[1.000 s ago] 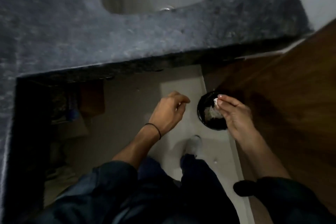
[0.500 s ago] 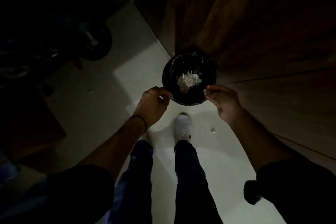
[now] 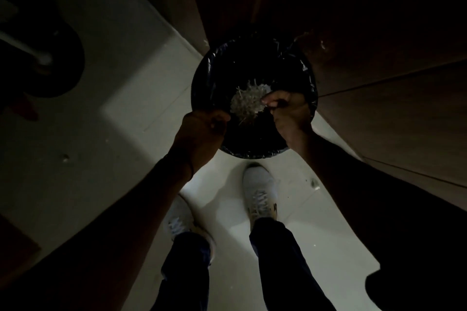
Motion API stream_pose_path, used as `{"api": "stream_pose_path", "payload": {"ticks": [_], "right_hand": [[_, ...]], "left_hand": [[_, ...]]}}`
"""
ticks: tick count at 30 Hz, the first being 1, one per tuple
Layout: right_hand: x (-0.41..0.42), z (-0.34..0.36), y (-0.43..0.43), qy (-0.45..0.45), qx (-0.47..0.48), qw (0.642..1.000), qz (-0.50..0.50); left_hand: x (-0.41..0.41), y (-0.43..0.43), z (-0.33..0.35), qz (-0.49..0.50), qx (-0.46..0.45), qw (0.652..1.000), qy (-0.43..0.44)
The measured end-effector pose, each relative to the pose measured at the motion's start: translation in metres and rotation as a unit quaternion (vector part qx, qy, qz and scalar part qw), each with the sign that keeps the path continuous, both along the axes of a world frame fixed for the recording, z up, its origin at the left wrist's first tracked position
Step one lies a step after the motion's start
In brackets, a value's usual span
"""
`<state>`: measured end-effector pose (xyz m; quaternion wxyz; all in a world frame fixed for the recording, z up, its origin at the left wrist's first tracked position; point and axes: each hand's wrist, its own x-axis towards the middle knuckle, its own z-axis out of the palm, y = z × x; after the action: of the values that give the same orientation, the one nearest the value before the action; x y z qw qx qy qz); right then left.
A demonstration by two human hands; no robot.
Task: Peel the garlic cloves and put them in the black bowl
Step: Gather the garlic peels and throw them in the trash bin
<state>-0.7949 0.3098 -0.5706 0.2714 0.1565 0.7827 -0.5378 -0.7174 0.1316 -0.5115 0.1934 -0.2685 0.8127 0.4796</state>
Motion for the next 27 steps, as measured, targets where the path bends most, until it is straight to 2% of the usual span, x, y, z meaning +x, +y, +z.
{"api": "stream_pose_path", "payload": {"ticks": [3, 6, 8, 13, 17, 22, 27], "right_hand": [[0.001, -0.009, 0.000, 0.060, 0.063, 0.994, 0.061], [-0.001, -0.009, 0.000, 0.060, 0.197, 0.966, 0.154], [0.001, -0.004, 0.000, 0.062, 0.238, 0.953, 0.177], [0.006, 0.000, 0.001, 0.137, 0.198, 0.942, 0.232], [-0.003, 0.003, 0.000, 0.068, 0.241, 0.938, 0.240], [0.002, 0.016, 0.001, 0.093, 0.161, 0.948, 0.260], [-0.004, 0.044, 0.010, 0.087, 0.238, 0.921, 0.295]], "left_hand": [[-0.002, 0.005, -0.008, 0.011, 0.000, 1.000, -0.009], [-0.004, 0.007, -0.011, 0.019, 0.001, 1.000, -0.009], [-0.006, 0.006, -0.011, 0.019, 0.000, 1.000, -0.011], [-0.008, 0.003, -0.008, 0.020, -0.007, 1.000, -0.014], [-0.010, 0.001, -0.004, 0.018, -0.010, 1.000, -0.009], [-0.011, 0.002, 0.006, 0.023, -0.009, 1.000, -0.002], [-0.006, 0.001, 0.026, 0.031, 0.004, 1.000, 0.003]]}}
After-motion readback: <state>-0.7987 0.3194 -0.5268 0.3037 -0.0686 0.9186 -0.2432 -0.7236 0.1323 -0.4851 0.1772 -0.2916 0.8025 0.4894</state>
